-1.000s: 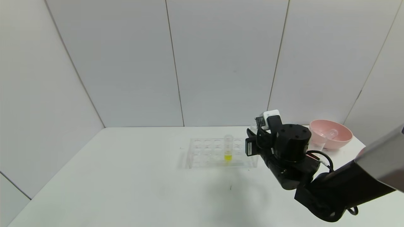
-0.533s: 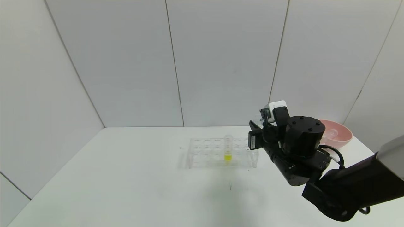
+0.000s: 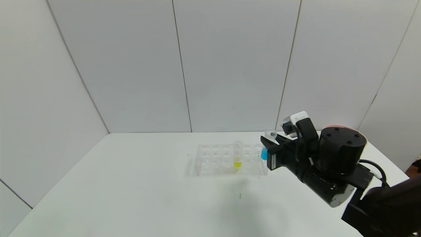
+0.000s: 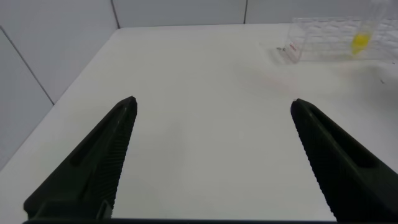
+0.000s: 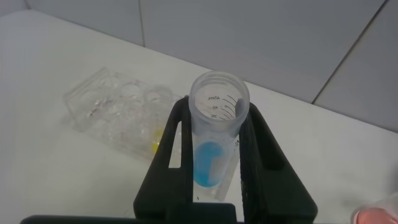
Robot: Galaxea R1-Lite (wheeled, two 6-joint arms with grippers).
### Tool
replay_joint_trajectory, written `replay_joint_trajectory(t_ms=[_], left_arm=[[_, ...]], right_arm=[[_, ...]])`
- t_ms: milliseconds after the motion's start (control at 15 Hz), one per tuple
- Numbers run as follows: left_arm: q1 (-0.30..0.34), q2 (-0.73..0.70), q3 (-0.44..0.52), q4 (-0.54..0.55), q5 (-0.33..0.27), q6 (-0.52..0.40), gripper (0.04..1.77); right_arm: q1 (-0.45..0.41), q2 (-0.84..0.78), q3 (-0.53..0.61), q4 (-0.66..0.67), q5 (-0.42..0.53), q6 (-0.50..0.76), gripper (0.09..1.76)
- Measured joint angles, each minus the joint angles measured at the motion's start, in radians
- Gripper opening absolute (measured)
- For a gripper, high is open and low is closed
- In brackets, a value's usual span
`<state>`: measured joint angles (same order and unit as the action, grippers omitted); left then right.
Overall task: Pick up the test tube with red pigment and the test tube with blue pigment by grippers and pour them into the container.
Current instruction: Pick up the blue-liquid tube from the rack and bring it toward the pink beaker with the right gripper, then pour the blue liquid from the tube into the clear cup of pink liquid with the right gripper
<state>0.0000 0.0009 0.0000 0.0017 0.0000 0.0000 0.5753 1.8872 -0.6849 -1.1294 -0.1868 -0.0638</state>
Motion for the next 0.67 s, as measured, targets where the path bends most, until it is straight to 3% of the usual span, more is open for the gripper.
replay_joint_trajectory(t_ms=[267,467,667], left_arm=[[0.000,0.000,0.000,0.000,0.000,0.000,1.76],[0.000,0.000,0.000,0.000,0.000,0.000,1.76],[0.000,0.000,0.000,0.000,0.000,0.000,1.76]], right_arm=[[-0.178,-0.159,0.096,0.144,0.274,-0.010,0.49],[-0.402,-0.266,0.112,0.301,0.556,-0.088,0.49],[-0.670,-0.344,0.090,0.492,0.854,-0.253,0.49]])
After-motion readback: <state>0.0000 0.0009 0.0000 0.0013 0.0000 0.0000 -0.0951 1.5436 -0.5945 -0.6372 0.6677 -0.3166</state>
